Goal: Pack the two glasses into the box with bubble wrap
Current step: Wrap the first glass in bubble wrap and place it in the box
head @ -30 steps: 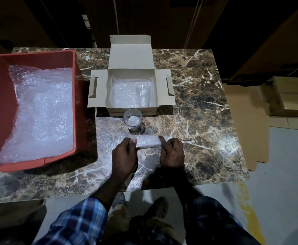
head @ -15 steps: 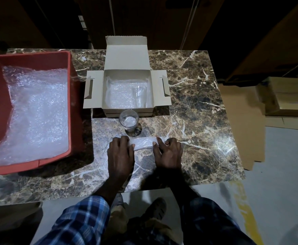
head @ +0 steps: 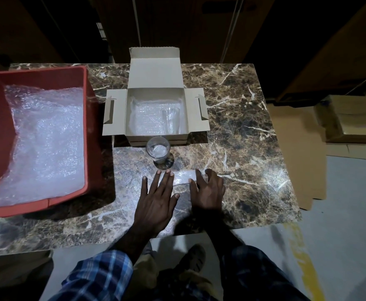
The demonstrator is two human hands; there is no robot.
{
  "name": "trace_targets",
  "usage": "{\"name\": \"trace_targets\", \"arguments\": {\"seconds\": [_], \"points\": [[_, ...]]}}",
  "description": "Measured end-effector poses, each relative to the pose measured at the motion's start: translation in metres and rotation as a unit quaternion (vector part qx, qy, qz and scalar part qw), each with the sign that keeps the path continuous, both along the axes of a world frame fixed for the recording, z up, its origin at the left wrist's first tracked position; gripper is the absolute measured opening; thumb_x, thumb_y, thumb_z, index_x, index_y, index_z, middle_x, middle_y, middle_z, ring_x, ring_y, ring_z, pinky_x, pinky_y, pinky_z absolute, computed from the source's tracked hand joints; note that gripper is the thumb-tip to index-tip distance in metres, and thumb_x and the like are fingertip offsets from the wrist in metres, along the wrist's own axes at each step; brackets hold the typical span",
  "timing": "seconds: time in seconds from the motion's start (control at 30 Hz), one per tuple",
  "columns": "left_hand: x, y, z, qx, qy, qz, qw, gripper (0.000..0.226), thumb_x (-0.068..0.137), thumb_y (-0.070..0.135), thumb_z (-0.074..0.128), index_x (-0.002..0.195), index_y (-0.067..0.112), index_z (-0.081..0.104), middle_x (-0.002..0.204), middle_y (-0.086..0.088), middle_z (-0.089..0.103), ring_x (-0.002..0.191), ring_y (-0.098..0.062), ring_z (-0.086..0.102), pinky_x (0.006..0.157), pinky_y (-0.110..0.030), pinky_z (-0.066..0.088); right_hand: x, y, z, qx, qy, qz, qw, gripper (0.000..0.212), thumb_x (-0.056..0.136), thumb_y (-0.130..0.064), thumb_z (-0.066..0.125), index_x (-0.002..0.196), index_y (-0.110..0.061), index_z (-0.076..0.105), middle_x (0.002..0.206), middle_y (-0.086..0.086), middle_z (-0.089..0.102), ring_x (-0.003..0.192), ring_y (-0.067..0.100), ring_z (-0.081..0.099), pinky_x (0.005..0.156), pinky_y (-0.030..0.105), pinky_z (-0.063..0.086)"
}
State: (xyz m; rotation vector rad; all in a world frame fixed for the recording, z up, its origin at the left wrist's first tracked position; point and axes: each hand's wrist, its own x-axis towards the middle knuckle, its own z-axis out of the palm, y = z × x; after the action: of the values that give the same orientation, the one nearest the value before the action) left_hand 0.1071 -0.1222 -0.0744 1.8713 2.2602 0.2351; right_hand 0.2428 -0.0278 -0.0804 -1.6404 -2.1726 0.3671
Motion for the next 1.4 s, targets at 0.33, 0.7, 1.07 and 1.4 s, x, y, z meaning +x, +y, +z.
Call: {"name": "trace_targets", "arguments": {"seconds": [0.33,0.7,1.07,1.4], "points": [[-0.002,-0.001,-0.005,-0.026,0.009,-0.024,0.999,0.055,0.106,0.051,0.017,0.159,0.038,0.01,0.167,-0.007,0.009,0.154,-0.03,0.002,0.12,-0.061,0.006,-0.011,-0.007,0.004,0.01,0.088,0.0,0.996,0.043,0.097,-0.025,0.058,0.132,-0.001,0.06,0.127,0.02,0.063,0.106,0.037,0.058,0.1,0.036,0.034],[-0.001,0.001,0.007,-0.023,0.026,-0.041,0.999,0.056,0.106,0.047,0.027,0.159,0.028,0.021,0.166,-0.015,0.013,0.154,-0.032,0.005,0.117,-0.065,0.002,-0.016,0.011,0.023,-0.167,0.151,-0.132,0.965,0.023,0.08,-0.023,0.077,0.087,-0.008,0.062,0.087,0.006,0.055,0.094,0.032,0.055,0.087,0.042,0.044],[-0.001,-0.006,0.004,-0.025,0.016,-0.057,0.998,0.058,0.105,0.044,0.031,0.155,0.016,0.033,0.161,-0.005,0.032,0.152,-0.025,0.019,0.12,-0.059,0.01,-0.024,-0.005,0.036,-0.095,0.232,-0.045,0.967,0.032,0.084,-0.016,0.068,0.108,-0.026,0.049,0.094,-0.002,0.06,0.08,0.021,0.062,0.07,0.034,0.05],[-0.011,-0.007,0.002,-0.01,-0.029,-0.073,0.997,0.065,0.105,0.049,0.014,0.149,0.01,0.039,0.152,-0.005,0.045,0.15,-0.024,0.026,0.119,-0.059,0.006,-0.039,-0.024,0.018,0.037,0.227,0.088,0.969,0.023,0.092,-0.006,0.059,0.111,0.002,0.069,0.106,0.012,0.071,0.095,0.027,0.068,0.088,0.032,0.053]]}}
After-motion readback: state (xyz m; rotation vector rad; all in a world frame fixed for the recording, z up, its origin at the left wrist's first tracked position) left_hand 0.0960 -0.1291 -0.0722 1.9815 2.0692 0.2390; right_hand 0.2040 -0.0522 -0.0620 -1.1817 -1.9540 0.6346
